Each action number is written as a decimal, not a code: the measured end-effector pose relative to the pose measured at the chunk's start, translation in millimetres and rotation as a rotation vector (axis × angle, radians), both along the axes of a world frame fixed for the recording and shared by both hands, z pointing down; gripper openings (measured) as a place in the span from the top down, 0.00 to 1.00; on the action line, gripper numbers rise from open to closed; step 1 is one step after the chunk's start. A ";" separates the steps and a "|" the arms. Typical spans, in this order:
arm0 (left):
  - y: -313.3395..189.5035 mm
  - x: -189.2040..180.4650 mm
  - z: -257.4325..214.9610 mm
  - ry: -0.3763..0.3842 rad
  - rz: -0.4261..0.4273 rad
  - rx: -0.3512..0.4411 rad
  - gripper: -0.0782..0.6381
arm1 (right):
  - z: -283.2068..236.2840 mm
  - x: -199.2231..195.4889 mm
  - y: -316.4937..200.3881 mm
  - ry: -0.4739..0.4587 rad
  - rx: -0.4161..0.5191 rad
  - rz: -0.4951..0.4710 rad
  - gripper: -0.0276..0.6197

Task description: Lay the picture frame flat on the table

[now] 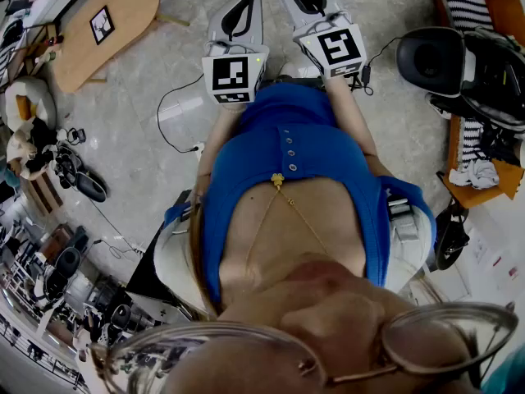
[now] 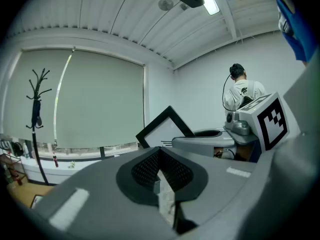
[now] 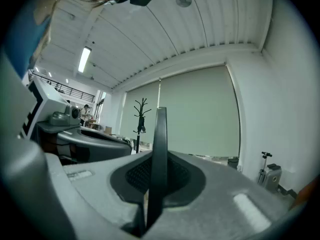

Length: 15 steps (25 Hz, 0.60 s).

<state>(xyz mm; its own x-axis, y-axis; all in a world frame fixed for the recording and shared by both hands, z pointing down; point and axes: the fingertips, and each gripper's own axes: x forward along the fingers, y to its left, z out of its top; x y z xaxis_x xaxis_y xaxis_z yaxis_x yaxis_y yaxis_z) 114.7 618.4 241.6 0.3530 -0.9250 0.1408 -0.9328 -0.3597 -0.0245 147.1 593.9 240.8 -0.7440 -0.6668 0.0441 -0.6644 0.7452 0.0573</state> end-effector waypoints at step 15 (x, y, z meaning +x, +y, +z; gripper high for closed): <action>-64.6 -36.5 14.2 0.020 0.036 -0.026 0.89 | 11.0 -38.6 -58.1 -0.016 -0.048 -0.009 0.92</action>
